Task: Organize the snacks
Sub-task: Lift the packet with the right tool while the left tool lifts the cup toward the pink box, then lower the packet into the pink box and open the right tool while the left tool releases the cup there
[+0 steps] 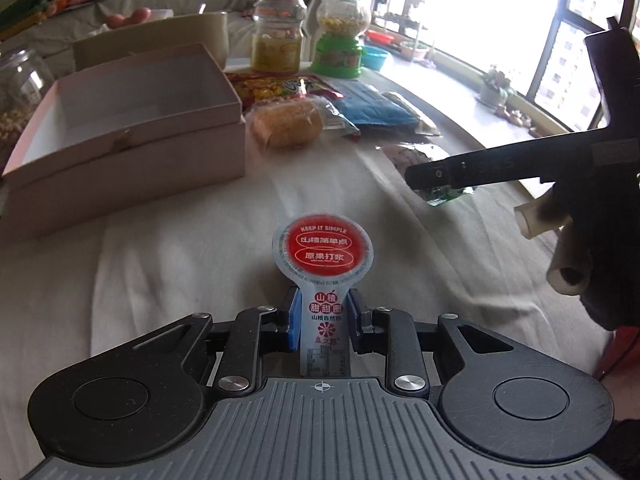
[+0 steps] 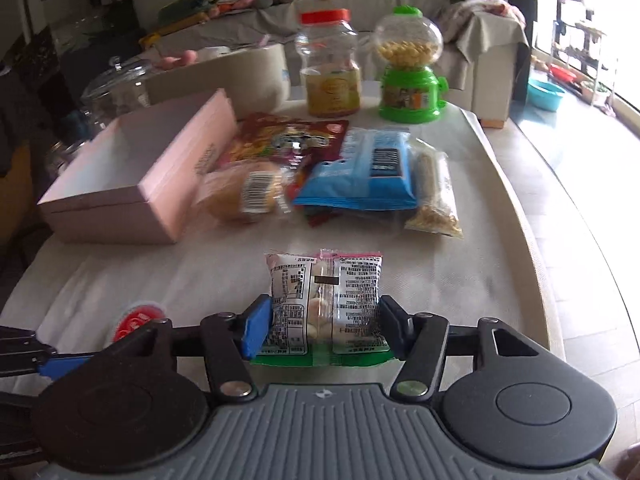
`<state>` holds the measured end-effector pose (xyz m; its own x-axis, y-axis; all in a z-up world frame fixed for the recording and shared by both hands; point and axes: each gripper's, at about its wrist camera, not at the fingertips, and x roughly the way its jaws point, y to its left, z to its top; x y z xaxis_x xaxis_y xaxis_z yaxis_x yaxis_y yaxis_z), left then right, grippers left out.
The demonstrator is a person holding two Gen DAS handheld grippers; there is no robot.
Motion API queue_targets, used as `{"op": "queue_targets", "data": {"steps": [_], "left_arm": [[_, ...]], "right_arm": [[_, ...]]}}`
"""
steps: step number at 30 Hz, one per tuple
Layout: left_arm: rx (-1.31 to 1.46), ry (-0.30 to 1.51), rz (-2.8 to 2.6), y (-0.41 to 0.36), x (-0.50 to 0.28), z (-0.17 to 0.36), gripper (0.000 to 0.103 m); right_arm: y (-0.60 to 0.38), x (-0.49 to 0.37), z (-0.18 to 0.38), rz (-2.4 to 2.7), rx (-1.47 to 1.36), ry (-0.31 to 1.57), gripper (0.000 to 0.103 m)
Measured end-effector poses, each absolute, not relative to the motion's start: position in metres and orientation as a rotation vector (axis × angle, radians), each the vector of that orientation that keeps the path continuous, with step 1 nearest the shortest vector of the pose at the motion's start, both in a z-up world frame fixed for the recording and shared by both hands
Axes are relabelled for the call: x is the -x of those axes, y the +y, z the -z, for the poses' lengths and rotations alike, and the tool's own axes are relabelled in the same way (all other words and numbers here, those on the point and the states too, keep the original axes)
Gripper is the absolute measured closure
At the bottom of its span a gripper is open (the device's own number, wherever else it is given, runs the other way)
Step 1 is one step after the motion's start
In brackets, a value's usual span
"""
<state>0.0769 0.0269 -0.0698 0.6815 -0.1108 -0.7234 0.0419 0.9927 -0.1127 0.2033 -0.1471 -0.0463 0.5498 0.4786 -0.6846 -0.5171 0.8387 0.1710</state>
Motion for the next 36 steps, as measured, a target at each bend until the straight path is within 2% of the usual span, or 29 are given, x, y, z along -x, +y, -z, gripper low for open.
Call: {"op": "queue_targets", "data": {"steps": [6, 11, 15, 19, 22, 29, 32, 36], "left_arm": [[0.146, 0.682, 0.004, 0.051, -0.023, 0.044, 0.075], [0.172, 0.483, -0.045, 0.088, 0.014, -0.027, 0.075], [0.098, 0.340, -0.141, 0.116, 0.002, -0.085, 0.075], [0.134, 0.283, -0.168, 0.145, -0.039, -0.113, 0.075], [0.176, 0.314, -0.178, 0.163, -0.082, -0.105, 0.075], [0.416, 0.532, -0.097, 0.231, -0.167, -0.027, 0.075], [0.343, 0.617, -0.132, 0.245, -0.193, 0.000, 0.075], [0.281, 0.579, -0.192, 0.244, -0.187, 0.010, 0.075]], "right_arm": [[-0.146, -0.143, 0.005, -0.705, 0.118, 0.734, 0.045], [-0.137, -0.118, -0.047, -0.823, 0.062, 0.669, 0.045], [-0.109, -0.131, -0.104, -0.867, -0.044, 0.602, 0.045], [-0.061, -0.167, -0.138, -0.851, -0.066, 0.591, 0.045], [-0.015, -0.187, -0.131, -0.807, 0.039, 0.543, 0.045], [0.057, -0.240, -0.054, -0.835, 0.060, 0.717, 0.044], [0.072, -0.257, -0.026, -0.870, 0.078, 0.802, 0.035], [0.063, -0.253, -0.017, -0.892, 0.092, 0.782, 0.034]]}}
